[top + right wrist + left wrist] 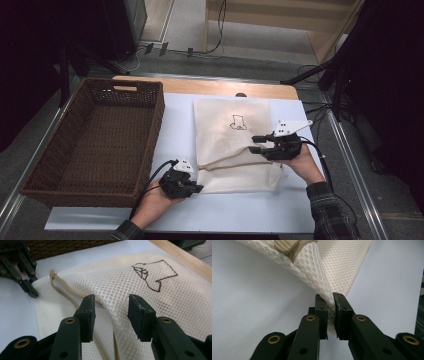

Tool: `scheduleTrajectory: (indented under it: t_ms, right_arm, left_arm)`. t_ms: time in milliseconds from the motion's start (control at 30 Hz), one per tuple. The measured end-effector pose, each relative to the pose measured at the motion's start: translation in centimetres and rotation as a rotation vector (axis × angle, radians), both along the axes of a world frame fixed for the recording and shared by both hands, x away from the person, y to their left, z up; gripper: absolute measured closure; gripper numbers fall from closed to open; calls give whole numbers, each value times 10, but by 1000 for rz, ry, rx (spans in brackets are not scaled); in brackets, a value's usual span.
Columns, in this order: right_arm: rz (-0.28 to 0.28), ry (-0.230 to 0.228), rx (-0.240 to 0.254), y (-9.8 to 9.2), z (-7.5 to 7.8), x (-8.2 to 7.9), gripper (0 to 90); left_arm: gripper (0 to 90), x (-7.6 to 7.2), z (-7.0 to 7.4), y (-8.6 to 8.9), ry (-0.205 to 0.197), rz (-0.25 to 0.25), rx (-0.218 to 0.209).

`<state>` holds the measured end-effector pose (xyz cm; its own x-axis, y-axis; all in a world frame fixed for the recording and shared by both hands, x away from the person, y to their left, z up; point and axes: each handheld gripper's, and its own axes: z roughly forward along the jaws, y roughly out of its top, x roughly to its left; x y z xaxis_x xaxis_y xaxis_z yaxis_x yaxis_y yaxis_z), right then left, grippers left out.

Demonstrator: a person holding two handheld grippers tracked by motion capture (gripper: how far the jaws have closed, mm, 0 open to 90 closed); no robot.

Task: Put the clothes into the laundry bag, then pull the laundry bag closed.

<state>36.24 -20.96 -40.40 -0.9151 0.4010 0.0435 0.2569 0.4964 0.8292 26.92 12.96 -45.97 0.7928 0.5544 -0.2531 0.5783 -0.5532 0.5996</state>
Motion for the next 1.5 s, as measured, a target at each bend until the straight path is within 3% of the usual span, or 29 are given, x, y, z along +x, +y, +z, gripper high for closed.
scheduleTrajectory:
  t_ms: [267, 433, 567, 833, 933, 1100, 1300, 1500]
  right_arm:
    - [25, 20, -33, 4, -6, 1, 815]
    - [77, 60, -30, 2, -2, -8, 878]
    - [105, 96, -52, 5, -11, -11, 894]
    - [138, 152, -193, 28, -44, -7, 892]
    - [126, 164, -219, 33, -53, -4, 887]
    - [111, 160, -201, 31, -49, -4, 815]
    - [89, 138, -126, 23, -31, -11, 647]
    - [98, 131, -58, 23, -13, -16, 539]
  left_arm:
    - [829, 0, 0, 0, 2, -4, 4]
    - [829, 0, 1, 0, 2, -4, 6]
    - [829, -1, 1, 0, 1, -7, 8]
    - [829, -1, 1, 0, 3, -6, 11]
    - [825, -1, 1, 0, 1, -9, 12]
    - [760, -3, 2, 1, -10, -11, 19]
    - [534, -12, 8, 4, -52, 13, 26]
    - [311, -22, 8, 6, -75, 31, 37]
